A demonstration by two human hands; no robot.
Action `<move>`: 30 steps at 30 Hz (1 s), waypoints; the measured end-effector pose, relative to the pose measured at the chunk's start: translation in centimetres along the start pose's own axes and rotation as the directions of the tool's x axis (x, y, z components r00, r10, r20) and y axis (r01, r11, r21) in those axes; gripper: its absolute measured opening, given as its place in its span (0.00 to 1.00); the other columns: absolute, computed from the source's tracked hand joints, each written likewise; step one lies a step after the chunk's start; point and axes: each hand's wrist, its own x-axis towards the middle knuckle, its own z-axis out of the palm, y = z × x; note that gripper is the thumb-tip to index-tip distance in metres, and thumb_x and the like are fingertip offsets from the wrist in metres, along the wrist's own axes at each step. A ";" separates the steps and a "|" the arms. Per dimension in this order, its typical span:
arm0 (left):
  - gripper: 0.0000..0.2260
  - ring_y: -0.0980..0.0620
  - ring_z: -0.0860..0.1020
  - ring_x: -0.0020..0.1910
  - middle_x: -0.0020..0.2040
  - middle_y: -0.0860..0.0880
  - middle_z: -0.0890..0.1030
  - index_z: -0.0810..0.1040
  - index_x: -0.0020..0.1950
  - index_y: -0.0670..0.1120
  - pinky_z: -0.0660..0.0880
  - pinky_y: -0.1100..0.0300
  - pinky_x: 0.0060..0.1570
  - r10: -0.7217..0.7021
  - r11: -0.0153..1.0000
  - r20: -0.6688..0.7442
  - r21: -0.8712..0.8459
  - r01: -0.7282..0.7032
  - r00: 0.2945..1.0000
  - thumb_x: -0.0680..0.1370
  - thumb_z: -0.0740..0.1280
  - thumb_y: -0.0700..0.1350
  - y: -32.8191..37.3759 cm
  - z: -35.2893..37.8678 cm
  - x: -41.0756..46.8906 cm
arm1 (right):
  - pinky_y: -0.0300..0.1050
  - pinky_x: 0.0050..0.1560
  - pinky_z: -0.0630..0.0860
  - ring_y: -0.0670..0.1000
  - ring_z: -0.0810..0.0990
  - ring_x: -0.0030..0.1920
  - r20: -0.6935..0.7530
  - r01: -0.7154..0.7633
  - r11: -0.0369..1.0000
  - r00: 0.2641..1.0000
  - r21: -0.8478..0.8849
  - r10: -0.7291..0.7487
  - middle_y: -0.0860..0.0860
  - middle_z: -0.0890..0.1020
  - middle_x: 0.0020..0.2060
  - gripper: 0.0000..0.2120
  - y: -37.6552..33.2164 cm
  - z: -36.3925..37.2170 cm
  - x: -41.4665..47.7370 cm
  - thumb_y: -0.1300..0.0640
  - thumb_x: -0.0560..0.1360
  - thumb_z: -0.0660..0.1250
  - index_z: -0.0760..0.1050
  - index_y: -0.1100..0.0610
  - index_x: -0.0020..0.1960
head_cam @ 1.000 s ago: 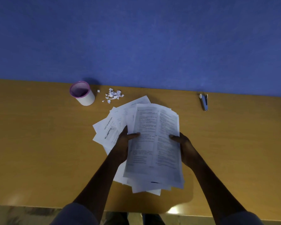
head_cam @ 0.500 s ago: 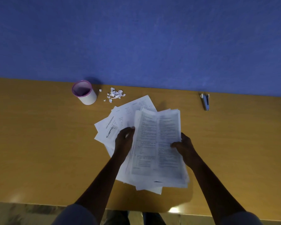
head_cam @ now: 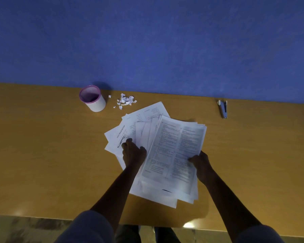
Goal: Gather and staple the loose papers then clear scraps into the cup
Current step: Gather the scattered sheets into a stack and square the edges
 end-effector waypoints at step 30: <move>0.22 0.36 0.80 0.65 0.65 0.39 0.82 0.79 0.69 0.45 0.78 0.35 0.63 0.213 0.739 0.485 -0.648 0.184 0.848 0.75 0.76 0.39 -1.8 -2.5 0.9 | 0.56 0.55 0.78 0.57 0.82 0.60 0.127 -0.110 0.994 0.986 -0.021 0.112 0.54 0.82 0.61 0.35 -3.0 1.0 -1.4 0.48 0.72 0.78 0.66 0.52 0.74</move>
